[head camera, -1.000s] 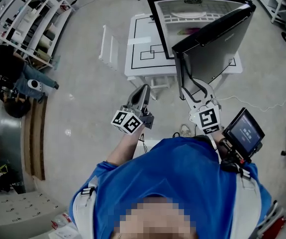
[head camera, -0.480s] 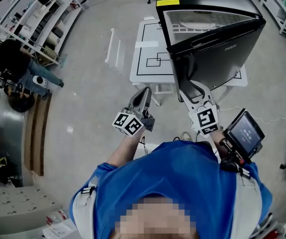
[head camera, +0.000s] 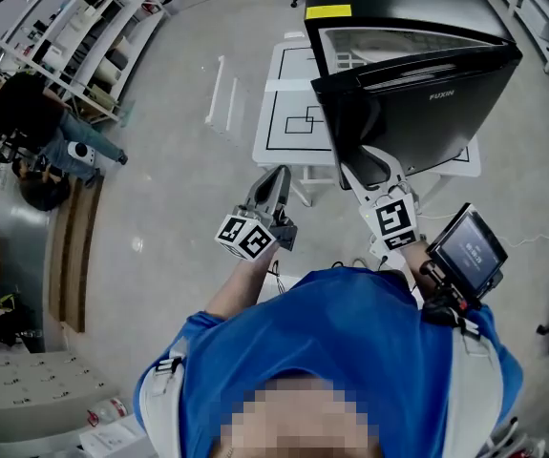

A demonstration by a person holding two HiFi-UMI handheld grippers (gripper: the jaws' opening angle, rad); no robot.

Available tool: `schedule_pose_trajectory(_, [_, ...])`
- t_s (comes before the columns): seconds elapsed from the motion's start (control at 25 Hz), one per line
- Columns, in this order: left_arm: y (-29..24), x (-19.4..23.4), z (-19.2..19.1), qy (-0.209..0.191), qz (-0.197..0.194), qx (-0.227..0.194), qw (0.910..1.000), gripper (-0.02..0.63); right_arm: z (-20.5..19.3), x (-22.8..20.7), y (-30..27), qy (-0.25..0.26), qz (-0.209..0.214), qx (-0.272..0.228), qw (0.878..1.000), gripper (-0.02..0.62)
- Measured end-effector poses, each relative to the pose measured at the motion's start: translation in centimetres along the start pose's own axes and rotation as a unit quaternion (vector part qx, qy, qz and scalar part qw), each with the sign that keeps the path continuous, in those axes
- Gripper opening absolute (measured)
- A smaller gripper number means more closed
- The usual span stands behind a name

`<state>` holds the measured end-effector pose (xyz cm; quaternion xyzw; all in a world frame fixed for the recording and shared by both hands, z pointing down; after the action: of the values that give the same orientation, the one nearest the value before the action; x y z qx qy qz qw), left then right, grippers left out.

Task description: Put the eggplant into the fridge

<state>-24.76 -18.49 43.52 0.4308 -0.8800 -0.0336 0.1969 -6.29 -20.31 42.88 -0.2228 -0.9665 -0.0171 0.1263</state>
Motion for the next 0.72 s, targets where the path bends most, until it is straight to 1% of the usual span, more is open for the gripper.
schedule_pose_trajectory(0.16, [-0.3, 0.6, 0.0, 0.001, -0.003, -0.005, 1.0, 0.009, -0.1, -0.2, -1.3, 0.001, 0.006, -0.003, 1.0, 0.176])
schedule_pose_trajectory(0.28, [-0.6, 1.0, 0.0, 0.01, -0.012, -0.011, 0.9998, 0.009, -0.2, -0.5, -2.3, 0.002, 0.009, -0.004, 1.0, 0.176])
schedule_pose_trajectory(0.52, [-0.8, 1.9, 0.4, 0.027, -0.019, -0.02, 0.9992, 0.009, -0.2, -1.0, -4.3, -0.004, 0.008, 0.001, 1.0, 0.176])
schedule_pose_trajectory(0.72, [-1.0, 2.0, 1.1, 0.039, -0.048, -0.047, 0.997, 0.009, -0.2, -1.4, -5.9, -0.004, 0.009, 0.003, 1.0, 0.176])
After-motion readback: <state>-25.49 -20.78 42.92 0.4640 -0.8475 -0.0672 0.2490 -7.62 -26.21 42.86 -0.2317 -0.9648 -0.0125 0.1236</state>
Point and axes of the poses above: the fingertips, and each gripper's own axes: y backward along the fingers, x to its left, z out of its top, the point moved 4 cm from there along y, backward along the fingers, and after that the axes turned 14 degrees about -z, right-handed, at the moved point
